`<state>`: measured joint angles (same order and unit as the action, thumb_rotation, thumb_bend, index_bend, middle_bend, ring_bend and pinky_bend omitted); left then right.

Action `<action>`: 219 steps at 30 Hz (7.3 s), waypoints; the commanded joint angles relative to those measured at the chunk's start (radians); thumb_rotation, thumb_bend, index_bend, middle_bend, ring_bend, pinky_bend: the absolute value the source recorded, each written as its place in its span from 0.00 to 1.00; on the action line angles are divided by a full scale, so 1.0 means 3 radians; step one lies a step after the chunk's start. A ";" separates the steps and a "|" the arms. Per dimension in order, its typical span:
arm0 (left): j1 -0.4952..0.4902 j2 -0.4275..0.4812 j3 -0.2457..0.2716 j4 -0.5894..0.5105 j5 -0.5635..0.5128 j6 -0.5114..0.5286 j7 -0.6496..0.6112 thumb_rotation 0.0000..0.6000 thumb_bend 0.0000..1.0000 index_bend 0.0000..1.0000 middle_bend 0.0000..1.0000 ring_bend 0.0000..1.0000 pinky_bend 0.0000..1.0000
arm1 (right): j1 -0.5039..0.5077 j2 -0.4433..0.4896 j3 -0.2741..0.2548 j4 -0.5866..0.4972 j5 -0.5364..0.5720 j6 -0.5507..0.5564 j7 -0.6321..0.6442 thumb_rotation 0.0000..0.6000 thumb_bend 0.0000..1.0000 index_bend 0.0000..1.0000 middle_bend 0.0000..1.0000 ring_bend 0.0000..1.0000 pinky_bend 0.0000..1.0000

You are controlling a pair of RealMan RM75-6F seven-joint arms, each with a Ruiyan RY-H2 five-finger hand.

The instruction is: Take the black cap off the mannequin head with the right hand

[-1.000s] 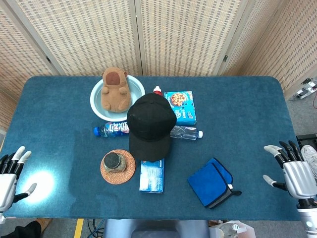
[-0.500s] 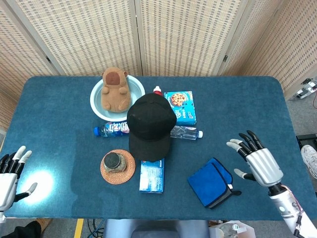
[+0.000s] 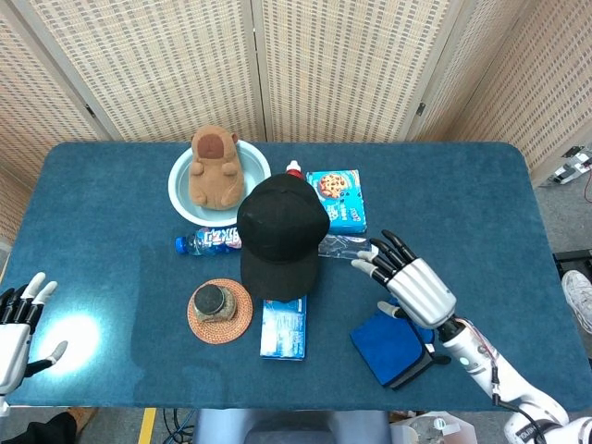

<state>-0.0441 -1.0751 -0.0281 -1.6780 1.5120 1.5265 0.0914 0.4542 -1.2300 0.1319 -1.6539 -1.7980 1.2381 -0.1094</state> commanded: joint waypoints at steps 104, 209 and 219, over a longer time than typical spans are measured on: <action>-0.0045 0.0009 -0.0016 0.0034 -0.0064 -0.0085 -0.0072 1.00 0.20 0.02 0.00 0.00 0.00 | 0.1400 -0.1829 0.0260 0.2308 0.0044 0.1079 0.0381 1.00 0.40 0.90 0.48 0.24 0.00; -0.0105 -0.0030 0.0021 0.0117 -0.0005 -0.0167 -0.0149 1.00 0.20 0.02 0.00 0.00 0.00 | 0.0311 -0.1978 0.0095 0.3579 0.1192 0.0498 0.0971 1.00 0.37 0.80 0.39 0.22 0.00; -0.0123 -0.0055 0.0019 0.0161 0.0019 -0.0169 -0.0180 1.00 0.20 0.02 0.00 0.00 0.00 | 0.0074 -0.1443 0.0076 0.2455 0.1463 0.0056 0.0349 1.00 0.00 0.27 0.17 0.04 0.00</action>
<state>-0.0804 -1.0914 -0.0224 -1.6306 1.5168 1.4757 0.0381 0.5058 -1.7326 0.1537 -0.7953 -1.3980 1.3040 0.0702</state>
